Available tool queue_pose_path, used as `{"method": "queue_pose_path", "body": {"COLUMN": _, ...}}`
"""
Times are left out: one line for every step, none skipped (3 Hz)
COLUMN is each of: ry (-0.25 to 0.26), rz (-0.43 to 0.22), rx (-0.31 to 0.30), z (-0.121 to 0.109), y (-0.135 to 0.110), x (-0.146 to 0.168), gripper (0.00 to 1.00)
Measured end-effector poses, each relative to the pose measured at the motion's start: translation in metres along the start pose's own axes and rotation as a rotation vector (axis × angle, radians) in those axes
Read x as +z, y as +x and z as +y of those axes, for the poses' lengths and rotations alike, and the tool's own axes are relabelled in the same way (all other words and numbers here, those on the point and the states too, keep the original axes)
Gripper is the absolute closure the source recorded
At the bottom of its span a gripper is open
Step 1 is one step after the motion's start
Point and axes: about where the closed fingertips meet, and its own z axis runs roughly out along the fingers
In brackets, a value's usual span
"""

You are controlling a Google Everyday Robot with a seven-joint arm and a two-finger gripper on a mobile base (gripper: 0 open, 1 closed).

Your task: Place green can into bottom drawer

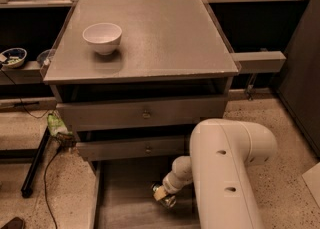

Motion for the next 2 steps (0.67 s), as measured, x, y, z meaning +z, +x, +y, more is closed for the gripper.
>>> {"method": "queue_pose_path", "body": {"ry": 0.001, "rz": 0.004, "rx": 0.017, "z": -0.003, "y": 0.006, "x": 0.013, "gripper": 1.0}}
{"method": "queue_pose_path", "body": {"ry": -0.001, "rz": 0.018, "rx": 0.046, "z": -0.01, "y": 0.016, "x": 0.034, "gripper": 1.0}}
